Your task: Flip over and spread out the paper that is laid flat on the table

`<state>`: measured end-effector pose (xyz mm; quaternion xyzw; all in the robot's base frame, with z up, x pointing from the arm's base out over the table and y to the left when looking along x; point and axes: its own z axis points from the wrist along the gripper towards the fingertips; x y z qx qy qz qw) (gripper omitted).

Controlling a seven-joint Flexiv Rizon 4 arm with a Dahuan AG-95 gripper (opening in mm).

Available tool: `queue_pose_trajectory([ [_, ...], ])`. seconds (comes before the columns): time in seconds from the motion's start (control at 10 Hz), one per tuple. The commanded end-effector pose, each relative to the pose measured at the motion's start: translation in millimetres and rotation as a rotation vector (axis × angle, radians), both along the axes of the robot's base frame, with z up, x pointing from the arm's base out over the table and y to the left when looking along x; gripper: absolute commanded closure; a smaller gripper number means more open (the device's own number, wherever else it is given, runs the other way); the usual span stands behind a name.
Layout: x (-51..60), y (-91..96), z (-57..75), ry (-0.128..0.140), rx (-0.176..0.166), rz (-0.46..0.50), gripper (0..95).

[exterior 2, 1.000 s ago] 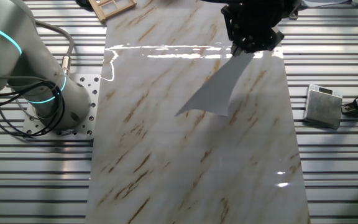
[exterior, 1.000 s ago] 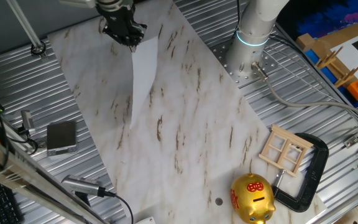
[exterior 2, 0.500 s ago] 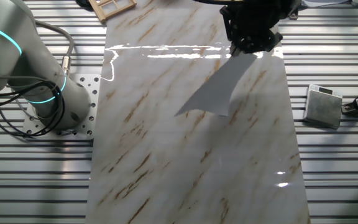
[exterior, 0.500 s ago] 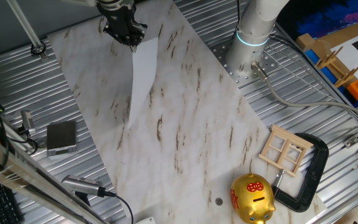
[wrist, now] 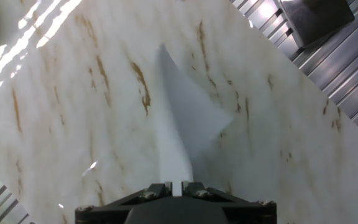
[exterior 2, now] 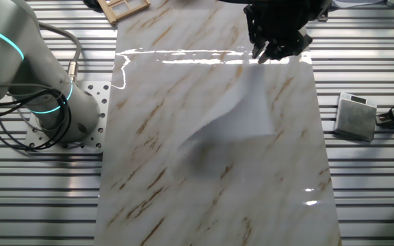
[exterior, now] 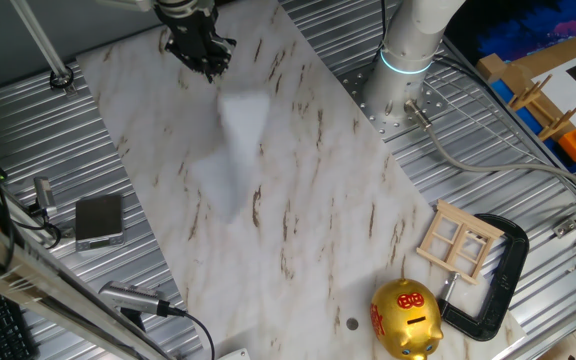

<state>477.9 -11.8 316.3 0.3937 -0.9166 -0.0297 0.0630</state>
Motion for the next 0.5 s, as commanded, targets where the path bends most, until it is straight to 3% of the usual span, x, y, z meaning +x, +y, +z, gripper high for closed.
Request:
queue_pose_trajectory([
  [0.1, 0.3, -0.1, -0.2, 0.0, 0.002, 0.009, 38.0],
  [0.2, 0.3, -0.1, -0.2, 0.0, 0.003, 0.016, 57.0],
  [0.5, 0.3, -0.1, -0.2, 0.001, 0.001, 0.024, 57.0],
])
